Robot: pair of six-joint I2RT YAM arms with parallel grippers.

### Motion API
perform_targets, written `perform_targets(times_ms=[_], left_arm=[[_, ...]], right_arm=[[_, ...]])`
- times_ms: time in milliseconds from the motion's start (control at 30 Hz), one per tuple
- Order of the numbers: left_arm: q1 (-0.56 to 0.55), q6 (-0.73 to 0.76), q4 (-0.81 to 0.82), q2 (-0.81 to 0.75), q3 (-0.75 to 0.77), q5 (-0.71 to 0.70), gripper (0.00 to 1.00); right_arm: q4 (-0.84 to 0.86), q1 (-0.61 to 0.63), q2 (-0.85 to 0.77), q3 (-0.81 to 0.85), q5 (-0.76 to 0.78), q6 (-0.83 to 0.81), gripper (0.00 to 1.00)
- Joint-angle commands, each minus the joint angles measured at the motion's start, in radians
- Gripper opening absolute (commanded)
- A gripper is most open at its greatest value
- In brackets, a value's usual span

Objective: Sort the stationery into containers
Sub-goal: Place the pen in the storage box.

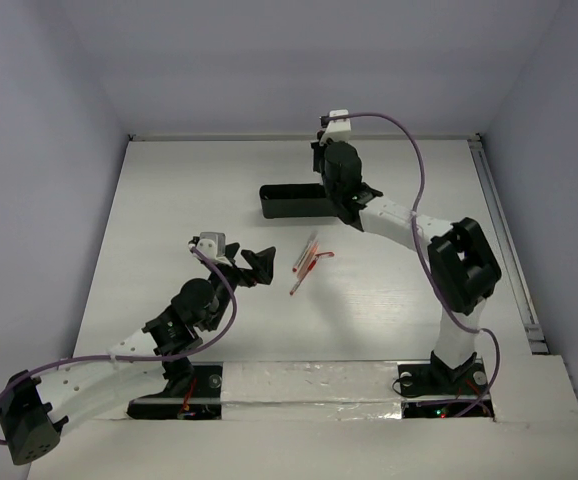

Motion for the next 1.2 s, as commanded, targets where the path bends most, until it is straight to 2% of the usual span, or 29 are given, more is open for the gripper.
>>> perform_targets(times_ms=[0,733,800,900,933,967,1067,1167], left_arm=[[-0.004,-0.001,0.037,-0.007,0.031,0.003,0.99],[-0.004,0.000,0.057,0.020,0.028,0.003,0.99],[-0.004,0.002,0.057,0.020,0.028,0.002,0.99],[-0.004,0.002,0.057,0.021,0.028,0.003,0.99],[-0.004,0.002,0.057,0.021,0.028,0.003,0.99],[-0.004,0.000,0.057,0.021,0.028,0.003,0.99],[-0.004,0.002,0.055,0.021,0.028,0.003,0.99],[-0.004,0.000,0.054,0.020,0.028,0.002,0.99]], right_arm=[[0.139,-0.021,0.030,0.054,0.074,-0.045,0.00],[0.258,-0.030,-0.040,-0.218,0.066,0.071,0.00],[0.253,-0.030,-0.053,-0.226,0.061,0.078,0.06],[0.203,-0.030,-0.080,-0.223,0.034,0.091,0.21],[0.189,-0.030,-0.097,-0.221,0.029,0.104,0.26],[0.175,-0.030,-0.106,-0.218,0.021,0.111,0.37],[0.117,-0.030,-0.137,-0.213,0.012,0.128,0.45],[0.090,-0.030,-0.169,-0.229,0.000,0.139,0.46]])
